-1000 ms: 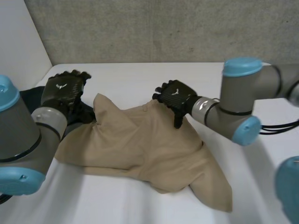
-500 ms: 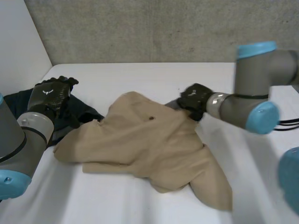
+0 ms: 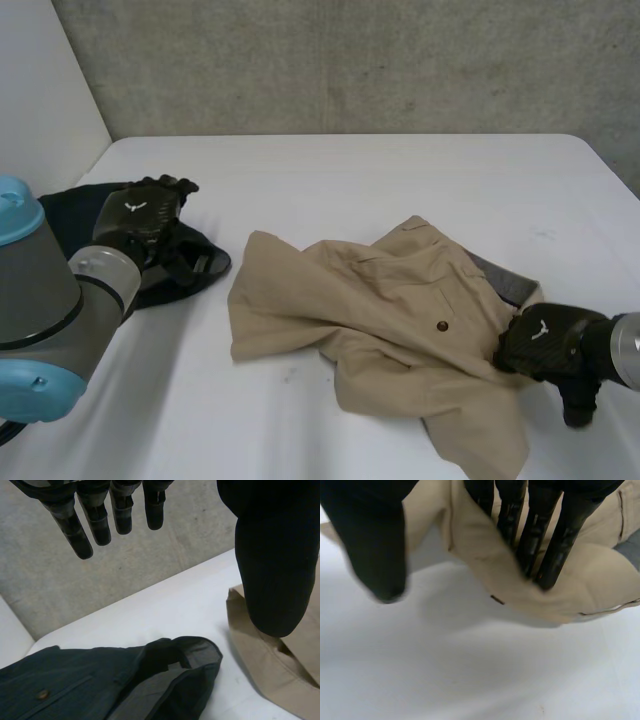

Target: Fold the laundry.

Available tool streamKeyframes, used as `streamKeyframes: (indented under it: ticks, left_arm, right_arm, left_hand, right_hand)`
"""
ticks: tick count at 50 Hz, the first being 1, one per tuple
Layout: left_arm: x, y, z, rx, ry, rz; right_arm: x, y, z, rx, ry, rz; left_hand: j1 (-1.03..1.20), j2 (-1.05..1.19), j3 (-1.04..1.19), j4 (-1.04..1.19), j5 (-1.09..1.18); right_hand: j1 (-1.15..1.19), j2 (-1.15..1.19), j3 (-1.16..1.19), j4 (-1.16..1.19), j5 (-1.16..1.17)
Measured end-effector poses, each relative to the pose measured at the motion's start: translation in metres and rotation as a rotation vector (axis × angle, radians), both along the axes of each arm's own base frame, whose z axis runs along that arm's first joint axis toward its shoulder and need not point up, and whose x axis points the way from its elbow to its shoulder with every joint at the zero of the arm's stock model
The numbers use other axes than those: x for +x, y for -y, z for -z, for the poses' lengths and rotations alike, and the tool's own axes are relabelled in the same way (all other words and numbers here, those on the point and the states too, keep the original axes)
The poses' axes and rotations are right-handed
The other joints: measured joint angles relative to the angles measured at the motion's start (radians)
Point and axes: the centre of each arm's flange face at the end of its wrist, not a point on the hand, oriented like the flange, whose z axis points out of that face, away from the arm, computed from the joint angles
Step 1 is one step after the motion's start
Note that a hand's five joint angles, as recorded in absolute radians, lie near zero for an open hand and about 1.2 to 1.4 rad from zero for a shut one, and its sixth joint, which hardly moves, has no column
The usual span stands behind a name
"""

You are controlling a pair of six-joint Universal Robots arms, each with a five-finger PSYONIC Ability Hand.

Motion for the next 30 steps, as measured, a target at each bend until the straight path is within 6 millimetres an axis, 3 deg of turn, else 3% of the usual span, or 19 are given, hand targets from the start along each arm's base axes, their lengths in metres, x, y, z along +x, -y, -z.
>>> streamKeyframes:
  ticks: [1, 2, 7, 12, 17, 23, 24, 25, 30]
  left_arm:
    - [0.000, 0.000, 0.000, 0.001, 0.000, 0.003]
    - [-0.003, 0.001, 0.001, 0.001, -0.001, 0.014]
    - [-0.014, 0.006, -0.001, -0.012, 0.000, 0.055]
    - [-0.029, 0.017, -0.006, -0.051, 0.029, 0.116]
    - [-0.045, 0.030, -0.009, -0.085, 0.060, 0.194]
    - [-0.066, 0.049, -0.005, -0.110, 0.058, 0.294]
    - [-0.066, 0.049, -0.005, -0.110, 0.058, 0.294]
    - [-0.072, 0.053, -0.001, -0.111, 0.055, 0.321]
    - [-0.085, 0.058, 0.015, -0.086, 0.055, 0.371]
  right_arm:
    - [0.000, -0.002, -0.001, 0.000, -0.003, -0.008]
    - [0.000, -0.003, -0.005, -0.013, -0.002, -0.016]
    - [0.004, 0.012, -0.024, -0.107, 0.054, 0.032]
    - [0.010, 0.047, -0.067, -0.270, 0.229, 0.171]
    - [0.022, 0.068, -0.089, -0.330, 0.351, 0.213]
    - [0.066, 0.087, -0.084, -0.331, 0.428, 0.142]
    - [0.066, 0.087, -0.084, -0.331, 0.428, 0.142]
    - [0.082, 0.092, -0.077, -0.324, 0.438, 0.122]
    - [0.112, 0.109, -0.051, -0.305, 0.443, 0.094]
  left_hand:
    - [0.000, 0.000, 0.000, 0.000, 0.000]
    - [0.000, 0.000, 0.000, 0.000, 0.000]
    - [0.000, 0.000, 0.000, 0.000, 0.000]
    - [0.000, 0.000, 0.000, 0.000, 0.000]
    - [0.000, 0.000, 0.000, 0.000, 0.000]
    - [0.003, 0.002, 0.002, 0.002, 0.001]
    - [0.003, 0.002, 0.002, 0.002, 0.001]
    - [0.003, 0.002, 0.002, 0.002, 0.001]
    - [0.003, 0.002, 0.002, 0.002, 0.001]
  right_hand:
    - [0.000, 0.000, 0.000, 0.000, 0.000]
    - [-0.130, -0.172, -0.159, -0.165, -0.172]
    - [-0.181, -0.221, -0.241, -0.260, -0.259]
    - [-0.181, -0.221, -0.241, -0.260, -0.259]
    - [-0.181, -0.221, -0.241, -0.260, -0.259]
    - [-0.181, -0.221, -0.241, -0.260, -0.259]
    - [-0.181, -0.221, -0.241, -0.260, -0.259]
    - [-0.181, -0.221, -0.241, -0.260, -0.259]
    - [-0.215, -0.221, -0.265, -0.276, -0.276]
